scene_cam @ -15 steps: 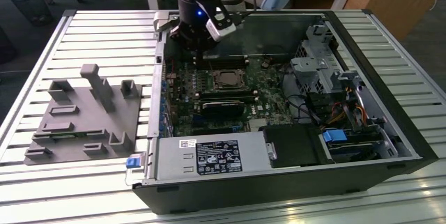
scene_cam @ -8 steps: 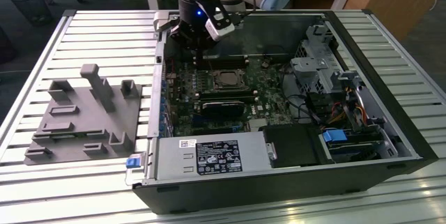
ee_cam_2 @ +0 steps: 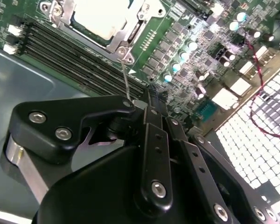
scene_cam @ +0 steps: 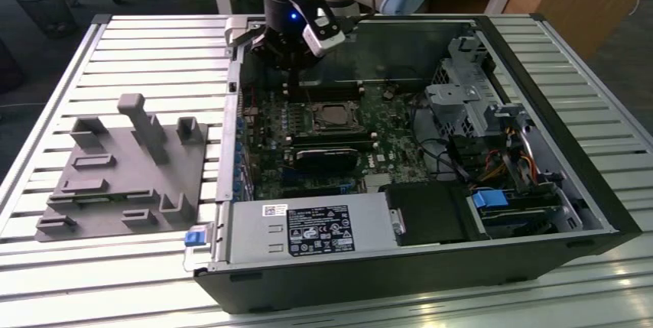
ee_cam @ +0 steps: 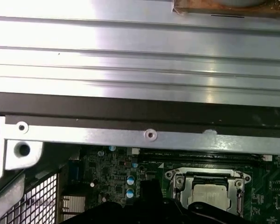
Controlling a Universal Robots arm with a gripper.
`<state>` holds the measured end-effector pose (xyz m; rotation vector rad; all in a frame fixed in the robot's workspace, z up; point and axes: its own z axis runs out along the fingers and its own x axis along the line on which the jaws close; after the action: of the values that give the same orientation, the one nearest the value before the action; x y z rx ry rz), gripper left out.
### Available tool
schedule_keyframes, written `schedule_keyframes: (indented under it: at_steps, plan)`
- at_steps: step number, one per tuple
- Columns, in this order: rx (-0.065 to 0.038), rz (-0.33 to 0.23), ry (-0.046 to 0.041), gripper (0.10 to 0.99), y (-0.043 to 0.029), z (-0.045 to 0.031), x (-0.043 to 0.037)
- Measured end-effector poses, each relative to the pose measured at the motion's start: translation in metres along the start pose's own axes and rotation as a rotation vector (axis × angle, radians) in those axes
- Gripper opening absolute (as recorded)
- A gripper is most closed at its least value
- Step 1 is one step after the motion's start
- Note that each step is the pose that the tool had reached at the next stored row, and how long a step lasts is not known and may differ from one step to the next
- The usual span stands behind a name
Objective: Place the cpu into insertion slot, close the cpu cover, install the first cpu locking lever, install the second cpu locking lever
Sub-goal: 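Install the first cpu locking lever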
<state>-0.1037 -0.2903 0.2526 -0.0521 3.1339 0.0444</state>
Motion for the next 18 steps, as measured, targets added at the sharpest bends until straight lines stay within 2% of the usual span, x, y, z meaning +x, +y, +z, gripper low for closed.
schedule_keyframes:
  at_steps: [9, 18]
  plan:
    - [0.000, 0.000, 0.0000, 0.106, 0.0018, 0.0006, -0.0108]
    - [0.000, 0.000, 0.0000, 0.106, 0.0016, 0.0013, -0.0181]
